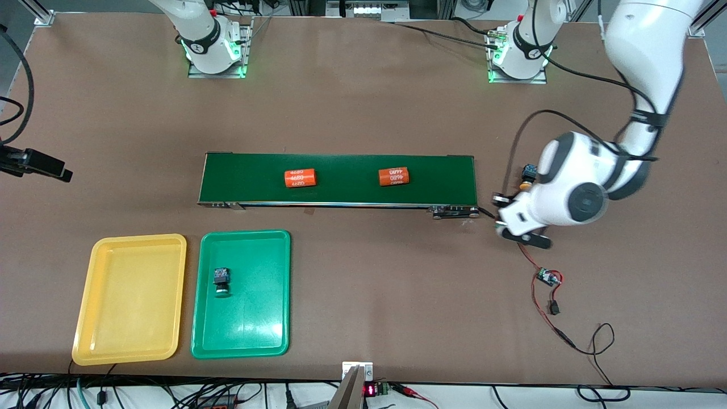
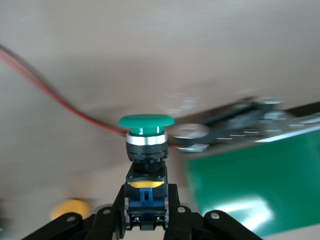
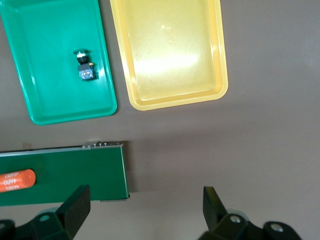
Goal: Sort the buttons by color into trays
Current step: 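Place the green button on the belt with the left gripper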
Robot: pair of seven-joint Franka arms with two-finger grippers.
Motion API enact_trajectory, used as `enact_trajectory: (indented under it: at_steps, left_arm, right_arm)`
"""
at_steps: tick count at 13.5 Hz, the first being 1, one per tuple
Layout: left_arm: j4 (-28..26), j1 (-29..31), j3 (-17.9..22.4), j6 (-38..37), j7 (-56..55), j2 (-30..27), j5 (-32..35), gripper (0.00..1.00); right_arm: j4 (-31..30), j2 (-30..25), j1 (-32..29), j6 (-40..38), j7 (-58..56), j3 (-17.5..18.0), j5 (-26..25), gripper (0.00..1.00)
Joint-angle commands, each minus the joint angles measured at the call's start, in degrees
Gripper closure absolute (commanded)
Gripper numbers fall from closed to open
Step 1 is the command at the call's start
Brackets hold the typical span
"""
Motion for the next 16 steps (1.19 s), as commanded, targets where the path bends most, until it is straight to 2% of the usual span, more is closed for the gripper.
enact_trajectory:
  at_steps: [1,3,5,6,7,8,9,13,16]
  left_arm:
    - [-1.33,-0.45,-5.52,-0.66,-11.49,-1.08,-1.36,0.9]
    - [-4.22,-1.51,-8.25,2.39,-18.01,-1.08,-1.37,0.89]
    - [-9.04,-1.77,-10.02,9.85,-23.02,-1.08,-1.37,0.89]
    - [-10.02,-1.77,-10.02,11.8,-23.82,-1.08,-1.37,0.86]
    - [-10.03,-1.77,-10.02,11.82,-24.18,-1.08,-1.37,0.76]
    - [-10.03,-1.51,-9.93,11.56,-24.27,-1.17,-1.37,0.25]
    - [-9.69,-1.16,-10.02,10.25,-24.36,-1.51,-1.37,0.0]
    - [-5.57,0.07,-9.15,4.54,-23.83,-5.55,-1.37,0.0]
    - [-2.83,-0.37,-1.0,2.07,-22.09,-6.79,-0.75,0.0]
  right_arm:
    - [-4.2,-3.53,0.95,1.11,0.62,1.3,-1.18,0.0]
    - [-7.8,-6.43,1.66,2.95,1.69,1.3,-1.35,0.0]
    - [-12.63,-9.15,1.75,5.85,1.43,1.39,-2.05,0.0]
    - [-13.95,-10.04,1.75,5.94,1.34,1.39,-2.14,0.0]
    - [-14.23,-10.48,1.75,5.16,1.34,1.47,-2.14,0.0]
    - [-14.32,-11.1,1.75,3.94,1.43,1.48,-2.06,0.0]
    - [-14.32,-11.45,1.75,2.88,1.6,1.48,-2.05,0.0]
    - [-13.8,-11.72,2.28,1.02,0.64,1.56,-2.06,0.0]
    - [-13.27,-11.54,2.55,1.72,0.55,1.39,-2.14,0.0]
